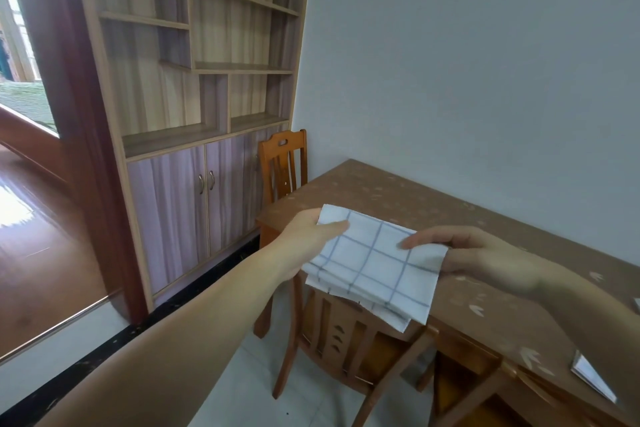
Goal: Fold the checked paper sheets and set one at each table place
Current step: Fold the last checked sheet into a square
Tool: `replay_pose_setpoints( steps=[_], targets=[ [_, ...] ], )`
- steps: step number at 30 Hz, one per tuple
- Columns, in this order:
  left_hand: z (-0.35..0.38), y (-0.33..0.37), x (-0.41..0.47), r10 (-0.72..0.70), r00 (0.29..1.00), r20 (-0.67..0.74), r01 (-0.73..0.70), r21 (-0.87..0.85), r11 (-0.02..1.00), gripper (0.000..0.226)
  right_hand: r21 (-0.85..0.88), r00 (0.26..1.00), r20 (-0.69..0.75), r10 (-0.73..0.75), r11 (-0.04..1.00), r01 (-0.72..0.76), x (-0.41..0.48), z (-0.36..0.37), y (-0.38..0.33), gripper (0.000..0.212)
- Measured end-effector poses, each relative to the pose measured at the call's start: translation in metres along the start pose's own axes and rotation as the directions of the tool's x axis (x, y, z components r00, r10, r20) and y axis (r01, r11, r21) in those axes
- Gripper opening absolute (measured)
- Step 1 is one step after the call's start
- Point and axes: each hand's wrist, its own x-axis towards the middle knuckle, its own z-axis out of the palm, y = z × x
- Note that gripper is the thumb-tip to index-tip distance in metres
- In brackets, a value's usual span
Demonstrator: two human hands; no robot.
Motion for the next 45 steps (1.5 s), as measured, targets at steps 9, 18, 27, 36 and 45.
replay_pose_setpoints(
  steps=[9,18,27,36,45],
  targets=[
    [0.016,0.032,-0.015,0.109,0.950,0.293,-0.179,0.223,0.958,0.020,-0.192,0.996,0.037,0.077,0.979,-0.069,0.008,0.020,-0.014,0.042],
    [0.010,0.017,-0.011,0.088,0.977,0.193,-0.012,-0.366,0.931,0.042,0.136,0.963,-0.271,0.004,0.990,0.034,0.007,0.024,-0.020,0.022],
    [0.037,0.010,-0.013,0.047,0.990,0.134,-0.029,-0.132,0.991,0.033,0.233,0.890,-0.454,0.050,0.970,0.064,0.020,0.034,-0.011,0.013],
    [0.036,0.011,-0.010,0.119,0.992,0.042,-0.107,-0.218,0.970,0.023,0.197,0.926,-0.371,0.063,0.980,0.013,0.019,0.031,-0.013,0.016],
    [0.044,0.012,-0.009,0.090,0.994,0.067,-0.084,-0.087,0.993,0.020,0.211,0.933,-0.358,0.017,0.976,0.063,0.021,0.034,-0.009,0.020]
  ],
)
